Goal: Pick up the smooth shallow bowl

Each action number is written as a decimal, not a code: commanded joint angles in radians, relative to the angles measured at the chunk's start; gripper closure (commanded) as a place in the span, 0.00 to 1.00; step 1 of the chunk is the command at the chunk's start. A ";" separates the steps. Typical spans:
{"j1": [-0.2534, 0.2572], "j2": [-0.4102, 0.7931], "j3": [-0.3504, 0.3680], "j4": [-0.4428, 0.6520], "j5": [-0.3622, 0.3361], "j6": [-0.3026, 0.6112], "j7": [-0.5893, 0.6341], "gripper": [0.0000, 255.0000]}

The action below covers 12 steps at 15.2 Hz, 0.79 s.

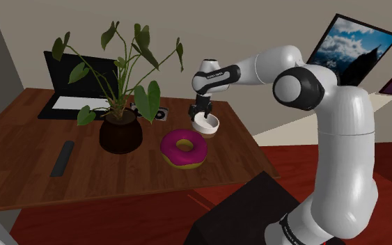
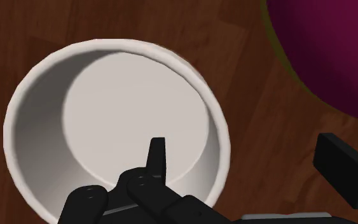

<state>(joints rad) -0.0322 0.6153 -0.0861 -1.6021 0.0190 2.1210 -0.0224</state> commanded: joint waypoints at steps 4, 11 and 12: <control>-0.011 0.085 0.002 0.070 0.006 0.017 -0.009 0.00; -0.013 0.123 0.004 0.069 0.008 0.056 -0.009 1.00; -0.013 0.123 0.004 0.069 0.008 0.056 -0.009 1.00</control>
<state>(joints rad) -0.0447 0.7377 -0.0820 -1.5331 0.0271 2.1759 -0.0313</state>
